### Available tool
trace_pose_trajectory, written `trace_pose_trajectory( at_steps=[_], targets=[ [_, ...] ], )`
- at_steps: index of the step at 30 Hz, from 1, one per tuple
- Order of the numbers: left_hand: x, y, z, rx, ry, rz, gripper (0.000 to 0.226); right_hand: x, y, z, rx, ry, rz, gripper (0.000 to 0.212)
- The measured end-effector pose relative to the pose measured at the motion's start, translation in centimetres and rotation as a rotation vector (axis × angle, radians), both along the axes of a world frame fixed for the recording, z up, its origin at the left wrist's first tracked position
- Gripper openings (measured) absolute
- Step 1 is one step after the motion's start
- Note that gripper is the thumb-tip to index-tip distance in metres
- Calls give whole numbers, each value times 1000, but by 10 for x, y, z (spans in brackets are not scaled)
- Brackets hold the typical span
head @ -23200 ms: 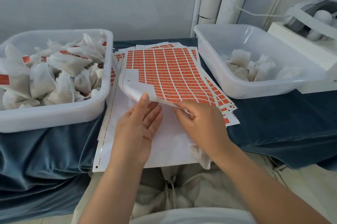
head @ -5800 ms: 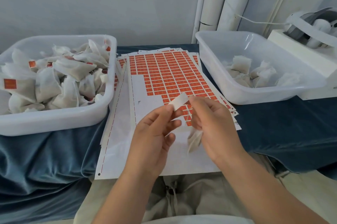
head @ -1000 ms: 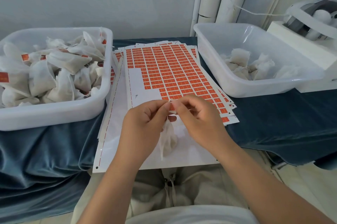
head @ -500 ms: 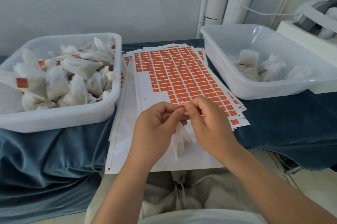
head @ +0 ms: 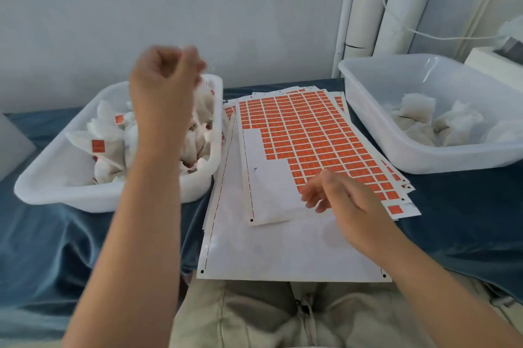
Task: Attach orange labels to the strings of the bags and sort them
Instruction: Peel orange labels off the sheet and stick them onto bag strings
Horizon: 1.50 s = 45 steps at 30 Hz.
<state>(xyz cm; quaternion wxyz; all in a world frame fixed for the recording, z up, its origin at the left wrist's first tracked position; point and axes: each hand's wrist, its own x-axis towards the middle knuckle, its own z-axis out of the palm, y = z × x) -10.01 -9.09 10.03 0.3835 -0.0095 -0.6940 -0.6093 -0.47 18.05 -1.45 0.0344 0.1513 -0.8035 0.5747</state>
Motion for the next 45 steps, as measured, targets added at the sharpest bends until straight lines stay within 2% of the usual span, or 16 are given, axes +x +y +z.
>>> trace_pose_trajectory(
  at_steps=[3, 4, 7, 9, 12, 15, 18, 21, 24, 27, 30, 32, 34, 36, 42, 45],
  targets=[
    [-39, -36, 20, -229, -17, 158, 13, 3, 0, 0, 59, 20, 50, 41],
    [-51, -48, 19, -369, -129, 179, 15, 3, 0, 0, 82, 26, 56, 39],
    [-66, -71, -7, -958, -656, 127, 30, 0, 2, -1, 159, 18, 49, 33],
    [-59, -72, -20, -1070, -792, 85, 38, -4, 5, -1, 208, 33, 47, 30],
    [-47, -63, -18, -991, -745, 85, 35, -9, 12, -2, 296, 59, 27, 22],
    [-30, -40, -11, -906, -522, 122, 34, -16, 22, -2, 405, 106, -24, 17],
    [6, 0, -12, -754, -301, 0, 23, -23, 36, 5, 449, 126, -117, 15],
    [49, 36, -32, -730, -224, -193, 18, -30, 55, 16, 403, 196, -320, 19],
    [78, 63, -64, -706, -295, -398, 28, -45, 87, 31, 387, 297, -547, 25],
    [89, 82, -98, -715, -402, -496, 23, -76, 127, 47, 506, 167, -609, 35],
    [93, 91, -118, -712, -435, -526, 16, -115, 159, 60, 799, -134, -517, 31],
    [95, 93, -121, -672, -429, -549, 17, -137, 167, 66, 1008, -356, -391, 41],
    [97, 92, -121, -601, -415, -589, 28, -153, 164, 66, 1096, -441, -334, 57],
    [99, 91, -120, -528, -415, -631, 37, -163, 160, 60, 1140, -420, -329, 60],
    [98, 90, -119, -467, -448, -625, 37, -175, 163, 60, 1252, -322, -386, 9],
    [97, 90, -120, -450, -467, -626, 33, -166, 174, 63, 1218, -206, -408, 10]
  ],
)
